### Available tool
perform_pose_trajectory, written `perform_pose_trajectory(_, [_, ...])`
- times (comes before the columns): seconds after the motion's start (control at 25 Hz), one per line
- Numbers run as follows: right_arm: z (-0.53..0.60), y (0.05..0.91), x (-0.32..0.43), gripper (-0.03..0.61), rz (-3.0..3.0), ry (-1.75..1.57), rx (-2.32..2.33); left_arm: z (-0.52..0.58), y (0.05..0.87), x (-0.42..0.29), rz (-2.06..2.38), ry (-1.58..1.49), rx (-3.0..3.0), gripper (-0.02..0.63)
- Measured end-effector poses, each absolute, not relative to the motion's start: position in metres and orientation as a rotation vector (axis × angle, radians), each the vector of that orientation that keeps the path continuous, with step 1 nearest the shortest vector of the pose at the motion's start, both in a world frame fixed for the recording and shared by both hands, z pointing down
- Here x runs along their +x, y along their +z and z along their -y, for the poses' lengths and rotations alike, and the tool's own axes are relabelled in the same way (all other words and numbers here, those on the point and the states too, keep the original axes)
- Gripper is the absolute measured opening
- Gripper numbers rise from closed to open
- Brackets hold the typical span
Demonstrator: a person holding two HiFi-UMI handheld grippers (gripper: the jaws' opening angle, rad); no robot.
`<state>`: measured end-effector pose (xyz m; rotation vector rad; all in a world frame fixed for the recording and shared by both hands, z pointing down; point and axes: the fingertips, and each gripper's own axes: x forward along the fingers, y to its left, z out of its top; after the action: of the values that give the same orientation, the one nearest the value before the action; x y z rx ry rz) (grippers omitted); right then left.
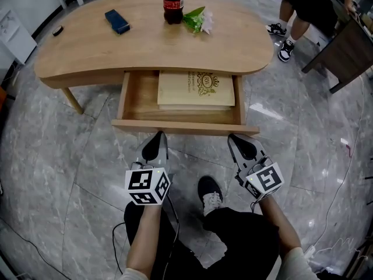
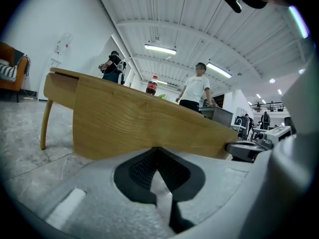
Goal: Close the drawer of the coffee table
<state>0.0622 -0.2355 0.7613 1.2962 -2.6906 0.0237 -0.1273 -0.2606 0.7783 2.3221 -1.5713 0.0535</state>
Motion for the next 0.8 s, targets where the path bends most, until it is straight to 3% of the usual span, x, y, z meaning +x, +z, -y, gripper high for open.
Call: perform_pose_trajectory(0.8, [0.294,0.740,0.070,0.015,2.734,0.011,1.302,0.315,0.763,-0.119,1.611,0.144,2.335,0.008])
